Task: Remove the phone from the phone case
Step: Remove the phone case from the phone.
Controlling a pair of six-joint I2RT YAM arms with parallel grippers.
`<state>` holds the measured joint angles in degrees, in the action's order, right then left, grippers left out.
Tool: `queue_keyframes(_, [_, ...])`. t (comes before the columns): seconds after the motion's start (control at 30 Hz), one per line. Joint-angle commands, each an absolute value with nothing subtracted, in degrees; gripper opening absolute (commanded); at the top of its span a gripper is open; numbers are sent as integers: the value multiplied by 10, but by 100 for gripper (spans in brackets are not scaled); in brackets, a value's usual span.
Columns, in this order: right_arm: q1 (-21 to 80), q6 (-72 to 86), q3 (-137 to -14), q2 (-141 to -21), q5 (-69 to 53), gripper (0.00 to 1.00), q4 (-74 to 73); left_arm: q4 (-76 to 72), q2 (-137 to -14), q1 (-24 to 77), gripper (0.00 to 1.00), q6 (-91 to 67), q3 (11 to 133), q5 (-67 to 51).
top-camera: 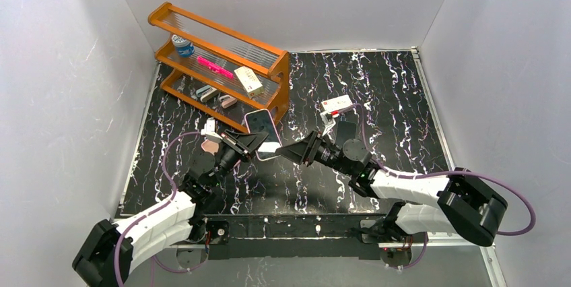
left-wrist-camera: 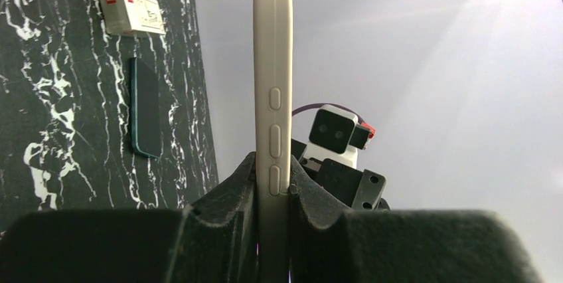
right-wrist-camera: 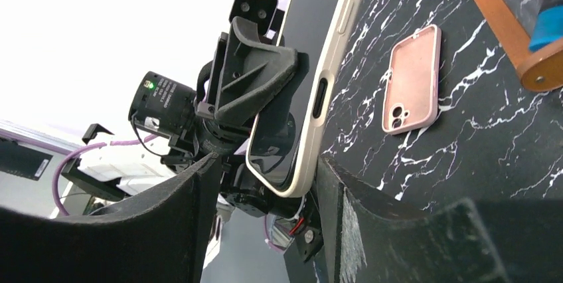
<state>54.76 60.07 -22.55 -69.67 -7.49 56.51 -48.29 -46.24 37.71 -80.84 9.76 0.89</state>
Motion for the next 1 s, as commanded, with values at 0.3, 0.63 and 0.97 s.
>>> queue_keyframes(0.3, [521,571,-293,-711,-122,47,570,-546,-455,386,0,-778,128,-85])
queue_keyframes(0.63, [469,582,-287,-702,-221,1,574,-549,-487,385,13,-733,149,-163])
queue_keyframes(0.97, [414,569,-313,-673,-352,1,501,-545,-528,371,32,-688,184,-240])
